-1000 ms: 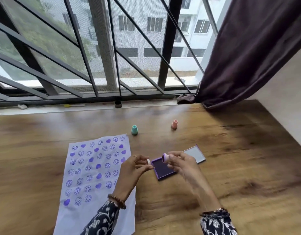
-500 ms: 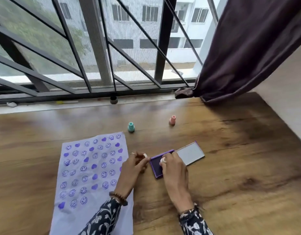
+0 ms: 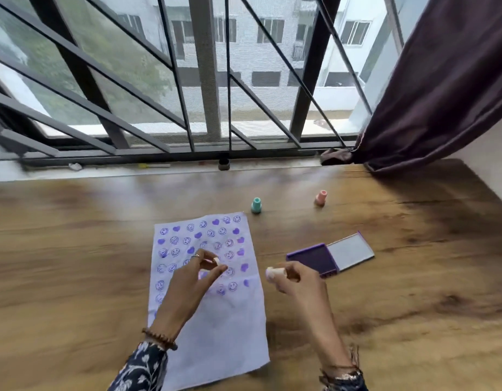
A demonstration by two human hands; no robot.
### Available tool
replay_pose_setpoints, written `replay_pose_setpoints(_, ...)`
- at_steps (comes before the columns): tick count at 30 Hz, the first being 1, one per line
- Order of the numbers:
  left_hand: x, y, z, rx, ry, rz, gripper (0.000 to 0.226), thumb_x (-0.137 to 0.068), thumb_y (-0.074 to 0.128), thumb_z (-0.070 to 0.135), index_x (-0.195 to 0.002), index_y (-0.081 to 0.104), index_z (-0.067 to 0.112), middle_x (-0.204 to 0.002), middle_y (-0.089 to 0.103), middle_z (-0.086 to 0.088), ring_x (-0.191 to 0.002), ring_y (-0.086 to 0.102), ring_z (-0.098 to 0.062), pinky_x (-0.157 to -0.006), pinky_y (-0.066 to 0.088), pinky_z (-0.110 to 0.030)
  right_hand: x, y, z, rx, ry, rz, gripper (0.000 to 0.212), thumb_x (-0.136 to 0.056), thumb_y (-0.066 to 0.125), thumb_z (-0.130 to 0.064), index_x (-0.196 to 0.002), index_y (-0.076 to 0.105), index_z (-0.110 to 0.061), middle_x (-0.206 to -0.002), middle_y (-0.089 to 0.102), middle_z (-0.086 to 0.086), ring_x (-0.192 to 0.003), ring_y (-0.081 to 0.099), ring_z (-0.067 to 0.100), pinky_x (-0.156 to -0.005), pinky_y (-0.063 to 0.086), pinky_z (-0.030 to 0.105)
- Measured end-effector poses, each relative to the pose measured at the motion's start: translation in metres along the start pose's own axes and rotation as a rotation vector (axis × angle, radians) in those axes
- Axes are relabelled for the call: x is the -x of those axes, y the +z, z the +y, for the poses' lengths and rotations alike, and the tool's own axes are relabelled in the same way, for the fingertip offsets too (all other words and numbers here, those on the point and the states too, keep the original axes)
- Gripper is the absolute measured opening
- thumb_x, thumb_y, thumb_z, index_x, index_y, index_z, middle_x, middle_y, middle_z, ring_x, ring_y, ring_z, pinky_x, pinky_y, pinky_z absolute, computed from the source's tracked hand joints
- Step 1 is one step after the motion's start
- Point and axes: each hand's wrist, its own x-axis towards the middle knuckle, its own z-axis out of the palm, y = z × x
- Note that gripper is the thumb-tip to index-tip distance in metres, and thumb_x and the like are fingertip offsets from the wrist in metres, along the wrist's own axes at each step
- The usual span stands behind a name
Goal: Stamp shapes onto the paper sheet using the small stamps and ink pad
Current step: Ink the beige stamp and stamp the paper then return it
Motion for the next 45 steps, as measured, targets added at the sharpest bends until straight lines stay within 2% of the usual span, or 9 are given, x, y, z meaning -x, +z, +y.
replay_pose_setpoints(4, 0.01, -0.027, -0.027, -0.071, 0.003, -0.053, 0.012, -0.081, 0.067, 0.028, -0.081, 0.055, 0.03, -0.079, 0.066, 0.013, -0.075, 0.058, 0.014, -0.063, 0.04, -0.001, 0.034, 0.062, 0.003, 0.148, -0.113, 0.016, 0.005, -0.078, 0.066, -0.022, -0.082, 0.067, -0.024, -0.087, 0.067, -0.002, -0.072, 0.062, 0.007, -0.071, 0.05, 0.029)
replay_pose_setpoints(11, 0.01, -0.051, -0.066, 0.125, -0.061, -0.169, 0.013, -0.078, 0.067, 0.036, -0.086, 0.058, 0.032, -0.083, 0.068, 0.003, -0.084, 0.065, -0.004, -0.073, 0.047, -0.015, 0.062, 0.124, 0.011, 0.427, -0.309, 0.069, 0.015, -0.093, 0.049, -0.027, -0.101, 0.057, -0.018, -0.106, 0.058, 0.002, -0.086, 0.064, 0.021, -0.071, 0.05, 0.035)
replay_pose_setpoints(17, 0.008, -0.059, -0.075, 0.245, -0.077, -0.224, 0.023, -0.071, 0.065, 0.045, -0.087, 0.06, 0.029, -0.093, 0.076, 0.001, -0.098, 0.067, -0.013, -0.09, 0.049, -0.043, 0.07, 0.14, 0.008, 0.672, -0.42, 0.132, 0.021, -0.067, 0.081, -0.017, -0.082, 0.066, -0.019, -0.076, 0.066, -0.003, -0.061, 0.065, 0.01, -0.042, 0.043, 0.017)
replay_pose_setpoints(22, 0.007, -0.062, -0.077, 0.267, -0.099, -0.279, 0.021, -0.074, 0.064, 0.044, -0.088, 0.06, 0.029, -0.098, 0.075, 0.008, -0.1, 0.066, -0.007, -0.091, 0.048, -0.051, 0.055, 0.148, 0.009, 0.792, -0.337, 0.073, 0.021, -0.091, 0.046, -0.009, -0.11, 0.053, -0.015, -0.113, 0.055, 0.005, -0.098, 0.058, 0.021, -0.076, 0.048, 0.029)
replay_pose_setpoints(25, 0.005, -0.063, -0.077, 0.26, -0.104, -0.287, 0.012, -0.079, 0.066, 0.035, -0.086, 0.061, 0.027, -0.099, 0.075, 0.006, -0.1, 0.066, -0.007, -0.091, 0.048, -0.053, 0.043, 0.146, -0.003, 0.85, -0.297, 0.007, 0.016, -0.089, 0.044, -0.006, -0.099, 0.056, -0.008, -0.109, 0.056, 0.011, -0.094, 0.059, 0.029, -0.074, 0.044, 0.034)
replay_pose_setpoints(29, 0.005, -0.064, -0.072, 0.272, -0.073, -0.259, 0.009, -0.081, 0.067, 0.017, -0.088, 0.063, 0.02, -0.098, 0.073, 0.004, -0.095, 0.066, -0.011, -0.082, 0.05, -0.055, 0.024, 0.123, -0.016, 0.559, -0.095, -0.112, 0.015, -0.074, 0.063, -0.011, -0.08, 0.068, 0.002, -0.087, 0.069, 0.019, -0.081, 0.063, 0.029, -0.073, 0.048, 0.038)
replay_pose_setpoints(35, 0.012, -0.065, -0.054, 0.537, -0.081, -0.262, 0.021, -0.067, 0.074, 0.021, -0.087, 0.072, 0.021, -0.086, 0.077, 0.006, -0.086, 0.068, -0.006, -0.069, 0.052, -0.012, 0.043, 0.088, -0.015, -0.365, 0.096, -0.089, 0.005, -0.077, 0.07, -0.008, -0.08, 0.074, -0.008, -0.083, 0.072, 0.008, -0.071, 0.066, 0.01, -0.061, 0.055, 0.015)
replay_pose_setpoints(40, 0.014, -0.05, -0.035, 0.648, -0.164, -0.345, 0.028, -0.059, 0.074, 0.028, -0.086, 0.075, 0.019, -0.079, 0.077, 0.0, -0.082, 0.069, -0.012, -0.072, 0.055, -0.013, 0.053, 0.071, -0.025, -0.392, -0.054, -0.123, 0.02, -0.076, 0.069, -0.003, -0.095, 0.072, -0.01, -0.08, 0.076, -0.003, -0.075, 0.068, 0.006, -0.067, 0.054, 0.015)
replay_pose_setpoints(45, 0.016, -0.033, -0.012, 0.677, -0.125, -0.417, 0.024, -0.064, 0.071, 0.027, -0.086, 0.075, 0.019, -0.077, 0.078, 0.0, -0.08, 0.071, -0.011, -0.068, 0.054, -0.012, 0.054, 0.049, -0.033, -0.229, -0.196, -0.012, 0.023, -0.072, 0.073, -0.001, -0.091, 0.072, -0.014, -0.091, 0.076, 0.006, -0.087, 0.07, 0.016, -0.081, 0.056, 0.03)
